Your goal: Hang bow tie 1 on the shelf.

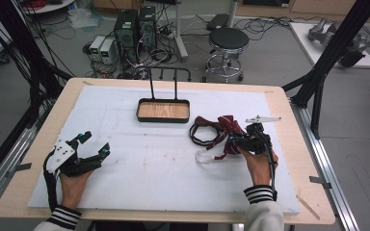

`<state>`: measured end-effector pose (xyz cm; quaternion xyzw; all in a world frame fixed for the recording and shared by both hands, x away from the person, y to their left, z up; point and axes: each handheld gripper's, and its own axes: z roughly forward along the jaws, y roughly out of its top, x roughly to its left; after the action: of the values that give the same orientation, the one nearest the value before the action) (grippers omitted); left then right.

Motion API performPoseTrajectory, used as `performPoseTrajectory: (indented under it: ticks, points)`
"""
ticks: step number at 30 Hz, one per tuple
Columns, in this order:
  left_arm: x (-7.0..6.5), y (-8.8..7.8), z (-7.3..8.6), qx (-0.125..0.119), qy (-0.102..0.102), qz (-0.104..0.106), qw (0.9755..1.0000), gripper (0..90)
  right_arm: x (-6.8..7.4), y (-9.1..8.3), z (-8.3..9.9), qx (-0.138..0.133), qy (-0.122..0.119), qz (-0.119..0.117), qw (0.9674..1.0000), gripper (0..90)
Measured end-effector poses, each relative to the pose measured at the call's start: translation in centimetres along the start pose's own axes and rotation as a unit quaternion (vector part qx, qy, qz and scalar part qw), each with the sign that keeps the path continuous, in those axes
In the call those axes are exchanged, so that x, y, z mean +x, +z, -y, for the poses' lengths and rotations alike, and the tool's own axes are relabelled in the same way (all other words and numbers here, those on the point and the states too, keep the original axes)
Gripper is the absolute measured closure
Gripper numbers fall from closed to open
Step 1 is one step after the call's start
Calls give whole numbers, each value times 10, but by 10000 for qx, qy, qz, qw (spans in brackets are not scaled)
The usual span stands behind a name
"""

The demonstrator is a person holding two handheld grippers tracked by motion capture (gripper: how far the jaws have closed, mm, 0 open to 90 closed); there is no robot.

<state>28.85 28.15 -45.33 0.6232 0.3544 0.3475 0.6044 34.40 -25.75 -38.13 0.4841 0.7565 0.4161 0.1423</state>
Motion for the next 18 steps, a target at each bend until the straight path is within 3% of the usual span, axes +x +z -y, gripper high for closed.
performPoseTrajectory:
  ticks: [7, 12, 18]
  points:
    - [0, 0, 0, 2, -1, -3, 10000, 169, 9, -1, -3, -420, -265, -181, 9986, 761]
    - [0, 0, 0, -1, 0, 1, 10000, 169, 11, -2, -5, -600, -317, -236, 9974, 761]
    - [0, 0, 0, 0, 2, 6, 10000, 169, 15, -6, -11, -933, -447, -317, 9941, 761]
